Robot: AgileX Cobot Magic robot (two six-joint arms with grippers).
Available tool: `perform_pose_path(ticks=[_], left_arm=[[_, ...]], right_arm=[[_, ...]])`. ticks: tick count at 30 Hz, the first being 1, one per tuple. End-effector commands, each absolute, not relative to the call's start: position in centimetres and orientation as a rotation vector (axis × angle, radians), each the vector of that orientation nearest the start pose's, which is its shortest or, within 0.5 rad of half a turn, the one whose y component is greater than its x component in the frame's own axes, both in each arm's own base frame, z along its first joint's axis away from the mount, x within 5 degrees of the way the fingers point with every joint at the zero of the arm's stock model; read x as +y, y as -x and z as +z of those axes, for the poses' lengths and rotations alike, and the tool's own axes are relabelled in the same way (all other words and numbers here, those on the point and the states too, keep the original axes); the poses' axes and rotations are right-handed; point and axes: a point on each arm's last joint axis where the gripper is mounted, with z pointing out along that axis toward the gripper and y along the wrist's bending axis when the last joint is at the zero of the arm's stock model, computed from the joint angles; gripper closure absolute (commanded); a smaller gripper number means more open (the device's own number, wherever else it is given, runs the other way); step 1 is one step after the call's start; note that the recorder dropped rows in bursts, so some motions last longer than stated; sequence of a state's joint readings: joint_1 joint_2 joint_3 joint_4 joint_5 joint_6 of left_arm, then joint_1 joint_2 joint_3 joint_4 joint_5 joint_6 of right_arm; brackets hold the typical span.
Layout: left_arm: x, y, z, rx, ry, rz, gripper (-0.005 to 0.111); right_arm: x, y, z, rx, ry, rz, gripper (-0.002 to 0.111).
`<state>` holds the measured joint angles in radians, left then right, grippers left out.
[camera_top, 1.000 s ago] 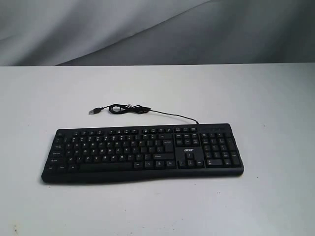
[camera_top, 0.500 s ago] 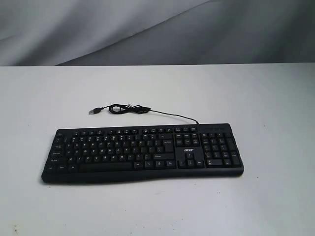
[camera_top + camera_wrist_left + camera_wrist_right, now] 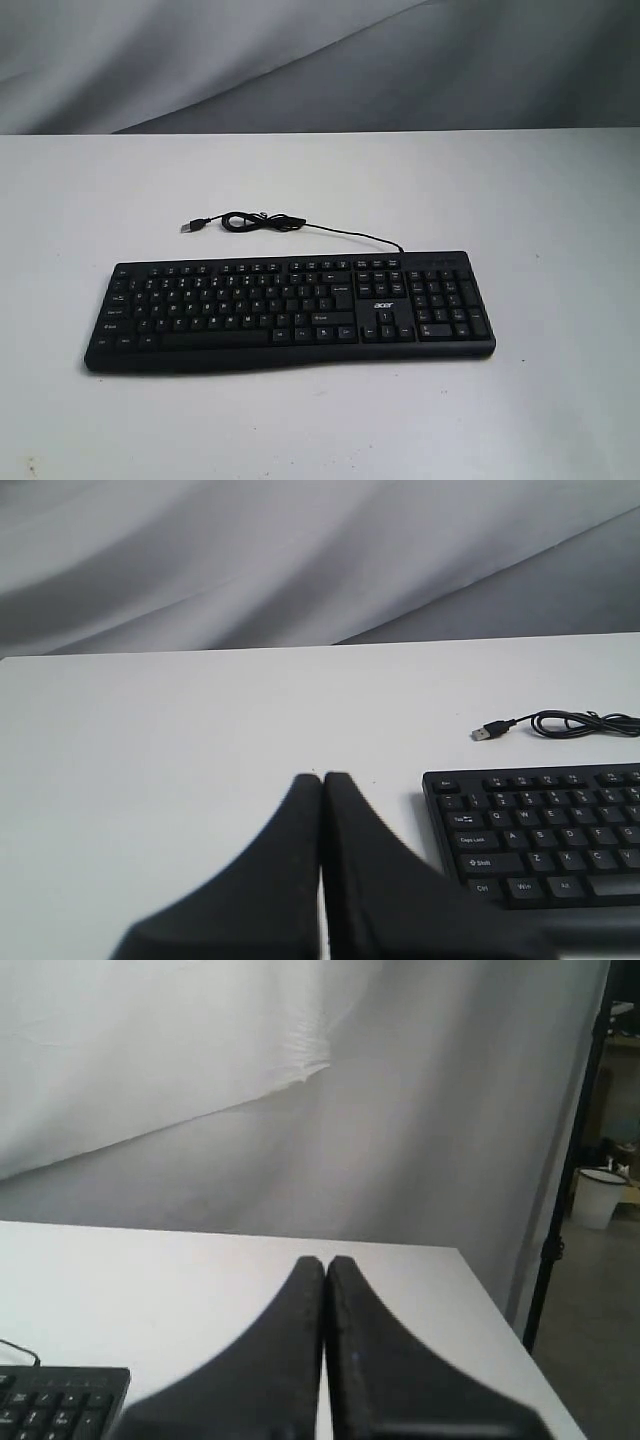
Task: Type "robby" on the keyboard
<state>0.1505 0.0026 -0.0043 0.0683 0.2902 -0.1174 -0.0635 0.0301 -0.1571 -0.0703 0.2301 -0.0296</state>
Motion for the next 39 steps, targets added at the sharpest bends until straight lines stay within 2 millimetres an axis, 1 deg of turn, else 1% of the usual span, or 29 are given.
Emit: perform_pose_path(ticks=[1, 4, 6, 7, 10, 39], left_arm=[[1.0, -5.4, 18.7, 1.758, 0.203, 0.079, 0.106], [1.0, -5.4, 18.7, 1.758, 0.203, 0.079, 0.106], [1.0, -5.4, 18.7, 1.758, 0.203, 0.079, 0.106], [1.0, -5.4, 18.7, 1.758, 0.203, 0.079, 0.106], [1.0, -5.4, 18.7, 1.758, 0.203, 0.079, 0.106], [1.0, -5.4, 18.7, 1.758, 0.203, 0.079, 0.106]], right_arm=[[-0.5, -5.3, 21.5, 1.641, 0.005, -0.128, 0.108], [-0.5, -5.5, 19.4, 1.7, -0.023, -0.1, 0.108], [-0.5, -5.5, 19.3, 1.702, -0.051, -0.075, 0.108], [-0.5, -5.5, 18.8, 1.758, -0.06, -0.071, 0.108], [-0.5, -5.4, 18.4, 1.811, -0.061, -0.075, 0.108], [-0.5, -5.3, 18.3, 1.817, -0.072, -0.061, 0.108]])
